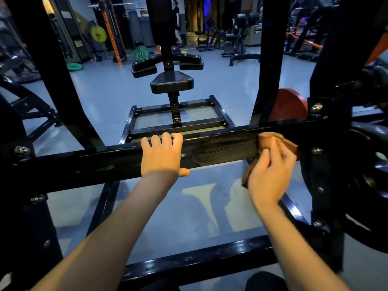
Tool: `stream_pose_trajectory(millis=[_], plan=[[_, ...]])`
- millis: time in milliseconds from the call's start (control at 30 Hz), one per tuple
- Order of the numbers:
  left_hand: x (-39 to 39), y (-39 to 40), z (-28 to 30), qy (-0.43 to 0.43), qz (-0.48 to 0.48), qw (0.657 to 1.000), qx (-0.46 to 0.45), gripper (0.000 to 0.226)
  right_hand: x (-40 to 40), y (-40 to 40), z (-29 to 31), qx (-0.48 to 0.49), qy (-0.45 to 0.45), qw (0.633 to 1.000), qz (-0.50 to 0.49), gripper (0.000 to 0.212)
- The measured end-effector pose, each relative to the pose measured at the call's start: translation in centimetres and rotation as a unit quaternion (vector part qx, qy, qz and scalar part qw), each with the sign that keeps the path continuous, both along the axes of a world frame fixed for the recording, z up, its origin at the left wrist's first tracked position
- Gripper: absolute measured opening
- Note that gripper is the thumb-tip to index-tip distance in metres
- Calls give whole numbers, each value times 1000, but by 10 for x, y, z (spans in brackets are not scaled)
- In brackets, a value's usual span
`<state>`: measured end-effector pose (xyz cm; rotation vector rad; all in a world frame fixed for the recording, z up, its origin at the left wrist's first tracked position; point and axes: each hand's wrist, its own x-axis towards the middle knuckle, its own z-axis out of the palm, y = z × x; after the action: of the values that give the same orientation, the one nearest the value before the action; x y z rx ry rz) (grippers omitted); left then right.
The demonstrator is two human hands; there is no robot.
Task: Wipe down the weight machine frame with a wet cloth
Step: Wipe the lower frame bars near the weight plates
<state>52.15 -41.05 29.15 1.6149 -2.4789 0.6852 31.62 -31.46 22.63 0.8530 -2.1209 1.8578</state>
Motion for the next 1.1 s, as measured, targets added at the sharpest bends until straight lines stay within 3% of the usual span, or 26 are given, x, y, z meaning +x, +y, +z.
stream_pose_trajectory(millis=[100,167,233,300,367,467,567,633,700,767,833,900,967,1033,1100], plan=[[0,1,0,5,-5,1000,-8,98,58,-10,0,27,126,987,93,39],[1,0,0,9,-8,1000,-8,97,84,-10,-9,59,232,956,172,40],[3,1,0,13,-10,1000,-5,98,78,-6,-25,100,329,910,231,51],[2,0,0,15,-12,1000,-5,97,40,0,-29,122,371,894,221,62],[2,0,0,14,-12,1000,-1,96,-4,13,-29,105,320,925,177,65],[1,1,1,16,-15,1000,-3,95,-55,21,-17,48,145,987,41,43],[1,2,0,24,-15,1000,-6,94,-43,5,-7,26,3,999,-42,38],[1,3,1,20,-12,1000,-8,94,-5,-6,-2,14,22,1000,-5,40],[0,4,2,15,-12,1000,-14,95,36,-11,-5,29,111,991,74,43],[1,5,3,13,-10,1000,-20,97,54,-9,-15,78,224,957,166,49],[2,5,3,9,-8,1000,-23,99,33,-2,-26,120,359,898,224,66],[1,4,3,4,-5,1000,-17,99,-14,10,-29,142,405,874,227,78],[-1,4,4,5,-3,1000,-14,99,-60,26,-25,122,351,914,165,74],[-2,5,5,7,-1,1000,-14,100,-92,29,-13,89,218,969,74,55],[-3,5,4,2,2,1000,-11,99,-100,18,-2,72,86,994,-18,45]])
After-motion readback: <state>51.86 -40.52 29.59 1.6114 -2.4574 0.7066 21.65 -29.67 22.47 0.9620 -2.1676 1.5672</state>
